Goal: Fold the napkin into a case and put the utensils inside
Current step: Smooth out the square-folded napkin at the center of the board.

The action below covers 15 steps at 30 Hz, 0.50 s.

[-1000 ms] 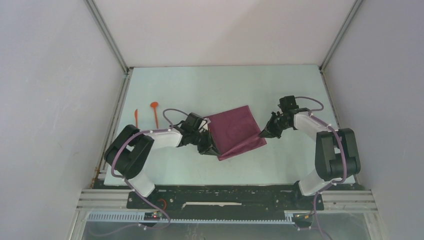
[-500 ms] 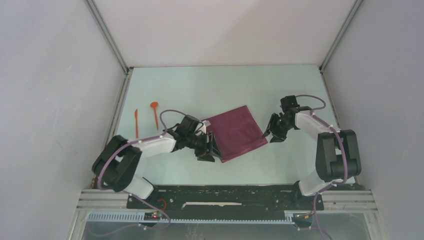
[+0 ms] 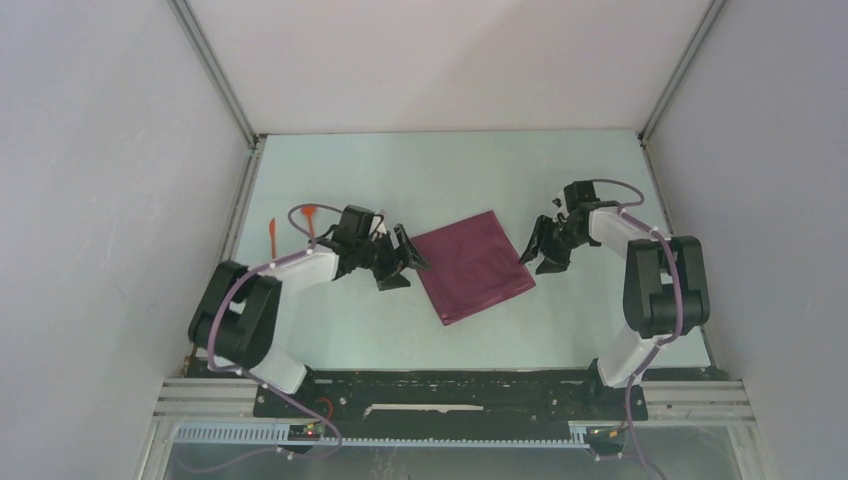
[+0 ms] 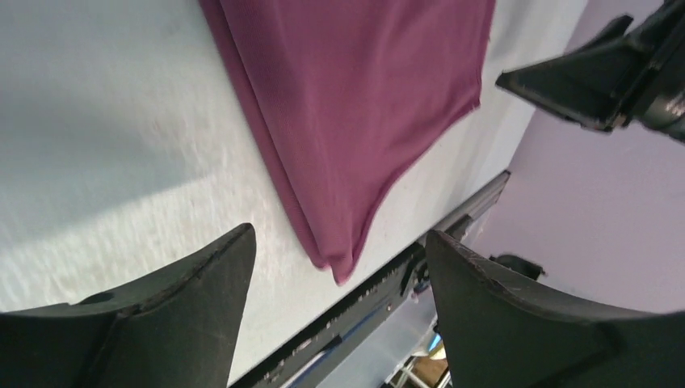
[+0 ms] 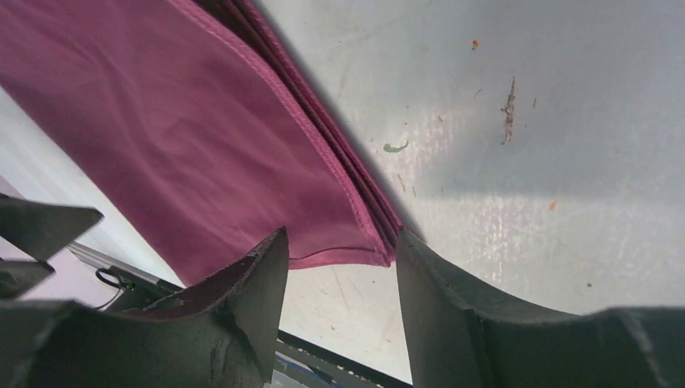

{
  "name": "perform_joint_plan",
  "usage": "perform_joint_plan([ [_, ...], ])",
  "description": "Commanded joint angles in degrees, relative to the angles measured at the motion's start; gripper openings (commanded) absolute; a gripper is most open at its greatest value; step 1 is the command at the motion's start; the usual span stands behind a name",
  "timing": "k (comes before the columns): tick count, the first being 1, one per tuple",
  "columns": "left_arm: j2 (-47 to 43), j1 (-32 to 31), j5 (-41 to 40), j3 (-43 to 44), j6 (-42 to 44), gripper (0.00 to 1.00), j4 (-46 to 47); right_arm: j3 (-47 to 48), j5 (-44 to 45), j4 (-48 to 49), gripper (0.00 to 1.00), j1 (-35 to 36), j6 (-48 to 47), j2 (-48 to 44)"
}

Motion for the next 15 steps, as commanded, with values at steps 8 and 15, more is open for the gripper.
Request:
perform_joint_plan([
  [8,14.04,0.72,-9.96,6.55,-1.49,0.52,5.48,-1.47,1.78,0.23,0.39,2.76,0.93,2.99],
  [15,20.89,2.98,-11.77,14.94,4.23,0.31,-1.66,-12.42,2.29,4.87,0.33,6.83,9.01,-7.79],
])
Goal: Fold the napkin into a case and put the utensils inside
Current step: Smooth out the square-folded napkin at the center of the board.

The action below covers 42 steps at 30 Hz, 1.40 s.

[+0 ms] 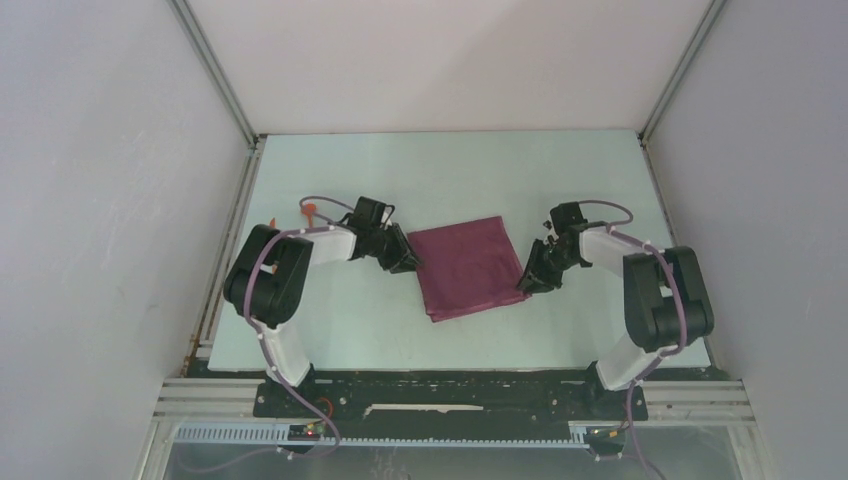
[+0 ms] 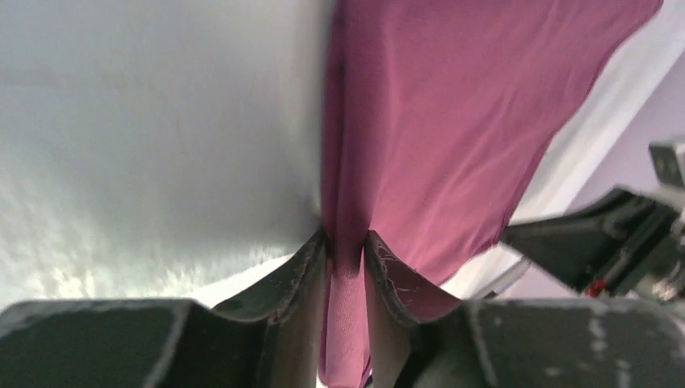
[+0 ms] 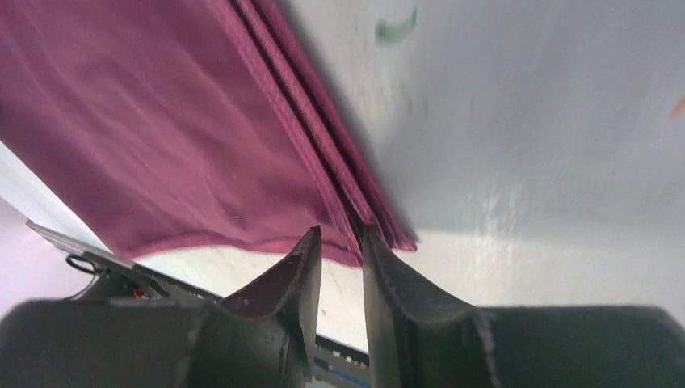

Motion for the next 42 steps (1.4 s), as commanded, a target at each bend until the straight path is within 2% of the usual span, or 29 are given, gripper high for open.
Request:
perform_joint_plan([
  [1,3.02,2.34,-4.57,6.63,6.74,0.31,-6.63,-4.83,2.09,1.06,0.36,2.42,5.47,-8.55],
  [4,-1.38,2.66,-6.41,6.93,10.96,0.41,-10.59,-2.71,7.56,-0.84,0.45,1.60,2.67,-11.26],
  [7,-5.73,2.39,-1.64,5.31,11.71,0.54,-10.97,2.82,10.19,-2.73,0.50,0.64,-0.15,-9.72],
  [10,-11.22,1.61,-3.13,3.54,13.24,0.64,-14.65,9.10,4.93,-0.83,0.52,1.47,-0.89,-5.98],
  [12,-15.40,1.44,-2.75,1.45,13.68,0.67,-14.69,12.66,-0.25,1.05,0.53,2.42,-1.05,-2.26],
  [15,-18.01,-0.45,3.99,-1.57,11.17,0.59,-11.78,16.44,-8.29,5.99,0.56,2.63,0.32,1.70],
  [17,-17.88,-2.57,6.56,-2.76,9.98,0.61,-11.39,19.33,-11.35,6.20,0.58,2.35,1.36,4.79],
  [19,-18.80,-4.61,6.42,-4.45,9.46,0.66,-10.82,21.56,-11.33,3.75,0.63,1.96,0.41,6.76],
  [23,-20.05,-7.42,4.05,-8.00,6.93,0.64,-8.77,21.81,-6.61,-1.62,0.65,1.16,-2.57,7.86],
  [27,-19.11,-9.47,3.81,-10.25,4.60,0.60,-6.35,17.75,-3.95,-4.26,0.65,1.19,-3.88,5.21],
  [31,-18.45,-10.68,4.39,-12.14,2.32,0.45,-3.20,12.93,0.10,-7.54,0.60,0.09,-5.72,2.21],
  [37,-18.04,-10.80,3.71,-13.78,1.39,0.43,-0.88,4.89,-1.47,-6.04,0.54,-1.69,-6.41,-0.25],
  [42,-17.10,-10.85,4.46,-13.79,0.64,0.30,0.94,3.38,-0.20,-5.30,0.52,-2.29,-5.76,0.04],
])
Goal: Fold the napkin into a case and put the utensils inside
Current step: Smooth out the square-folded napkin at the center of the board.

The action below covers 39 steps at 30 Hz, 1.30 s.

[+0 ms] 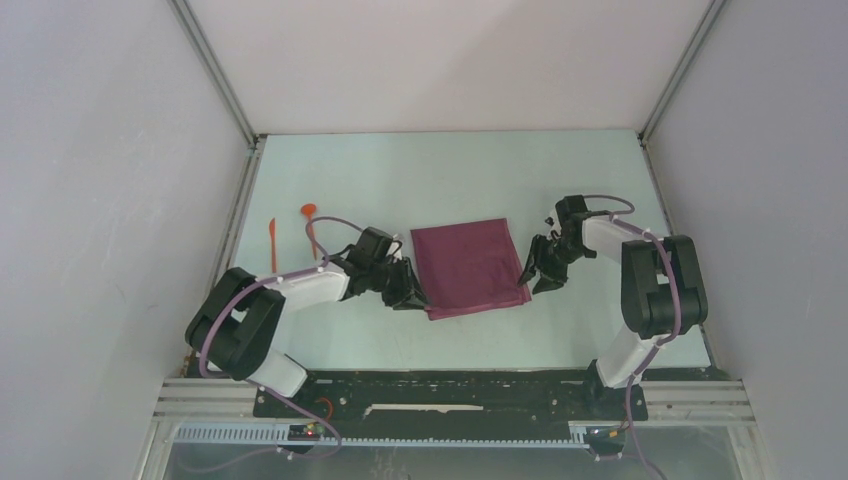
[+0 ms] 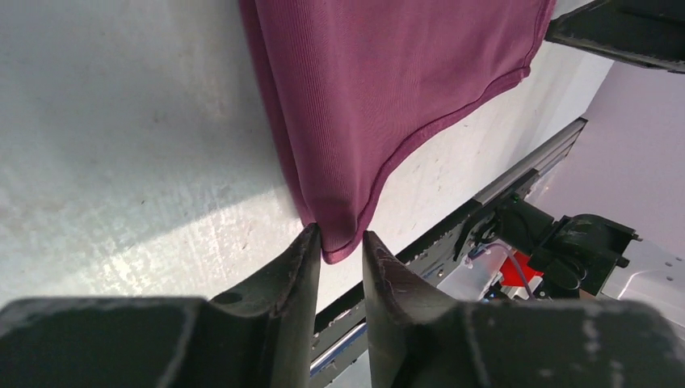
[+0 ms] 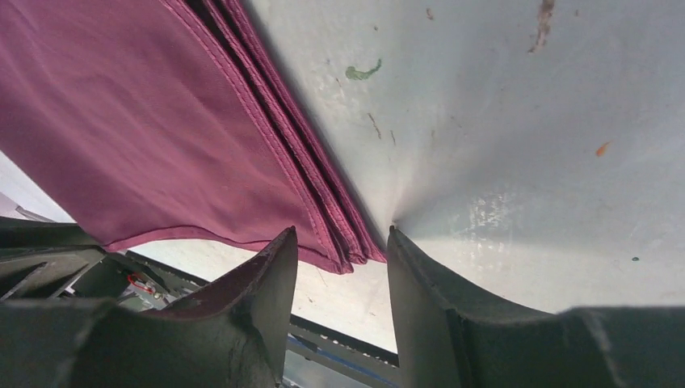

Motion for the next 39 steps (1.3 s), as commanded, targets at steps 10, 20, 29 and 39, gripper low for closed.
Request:
perform_joint_plan([
  [10,4.22,-4.75,3.66,0.39,-4.94,0.15,9.23,-3.61,-3.55,5.47,0.43,-0.55,2.44,-1.00],
  [20,4.12,-5.05,2.74,-1.15,-5.25,0.14,10.68,-3.63,4.98,0.11,0.55,0.13,0.48,-7.21],
  [29,-1.05,-3.05,-0.74,-0.12,-0.62,0.21,2.11,-3.57,2.76,0.33,0.55,0.39,-0.04,-9.02],
  [39,1.18,-3.05,1.10,-0.37,-0.73,0.26,3.58,-3.55,1.25,0.57,0.55,1.62,0.28,-9.57],
])
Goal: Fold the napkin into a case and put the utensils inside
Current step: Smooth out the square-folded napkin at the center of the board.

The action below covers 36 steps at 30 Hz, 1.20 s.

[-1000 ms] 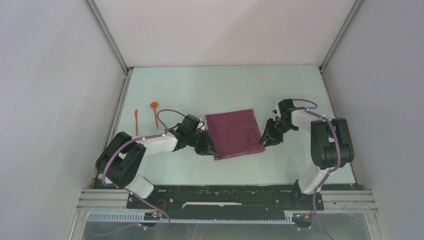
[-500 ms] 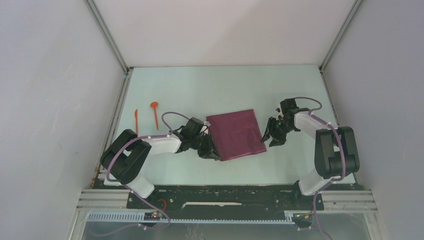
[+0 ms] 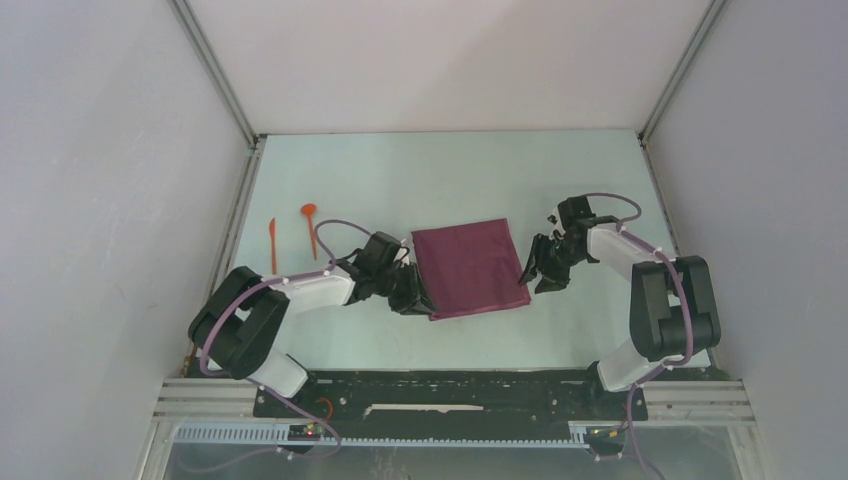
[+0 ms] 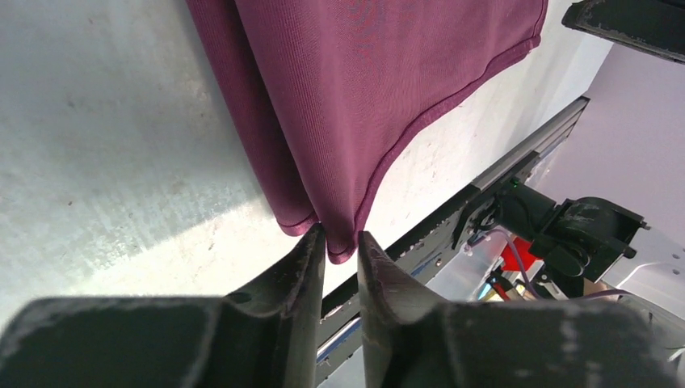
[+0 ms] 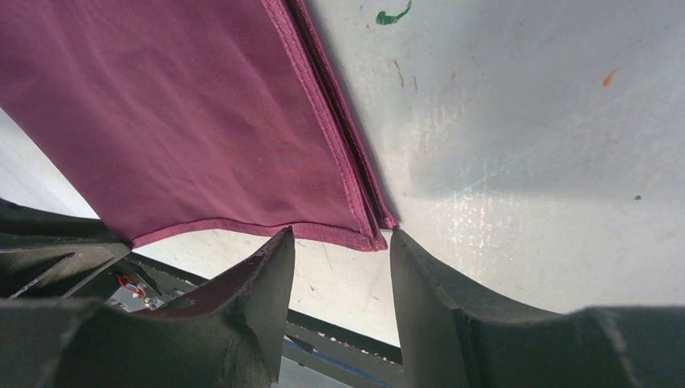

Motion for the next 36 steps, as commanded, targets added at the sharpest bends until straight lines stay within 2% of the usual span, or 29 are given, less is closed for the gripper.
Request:
perform_joint_plan([
  [1,0.14,0.13,1.06,0.02,1.12,0.31,0.60,0.04,-0.75,0.06,0.55,0.74,-0.57,-2.22],
  [3,-1.36,0.05,1.37,-0.37,1.68,0.43,-0.17,0.07,-1.09,0.15,0.55,0.98,-0.62,-3.05],
  [7,-7.15,0.25,-4.09,1.00,7.47,0.59,-12.04,0.33,-4.75,1.14,0.61,2.43,-0.78,-4.58],
  [11,-12.87,0.79,-7.09,3.18,8.78,0.59,-16.31,0.33,-13.56,6.26,0.91,3.91,0.40,-2.94],
  [13,-11.77,0.81,-5.05,5.61,7.25,0.53,-13.12,0.33,-18.09,9.94,0.98,3.50,1.58,-0.36],
  [16,-6.08,0.62,2.45,7.69,1.10,0.40,-0.83,0.34,-25.02,15.95,1.00,2.59,3.76,3.95],
  [19,-0.49,0.30,5.61,7.49,-2.56,0.39,8.07,-0.13,-26.64,19.51,1.00,2.04,5.17,5.99],
  [25,5.10,0.47,6.25,2.99,-1.34,0.39,12.95,-1.19,-25.29,22.44,1.00,0.55,5.23,9.50],
  [29,6.32,0.72,6.04,-3.06,-1.80,0.37,17.43,2.02,-24.31,23.99,1.00,3.32,8.25,7.90],
  [32,8.02,1.32,6.02,-5.96,-2.89,0.36,21.36,4.81,-27.72,30.30,1.00,7.54,13.02,9.23],
  [36,10.20,2.25,6.86,-7.84,-5.00,0.36,26.47,9.59,-31.51,40.29,1.00,13.95,19.92,15.70],
])
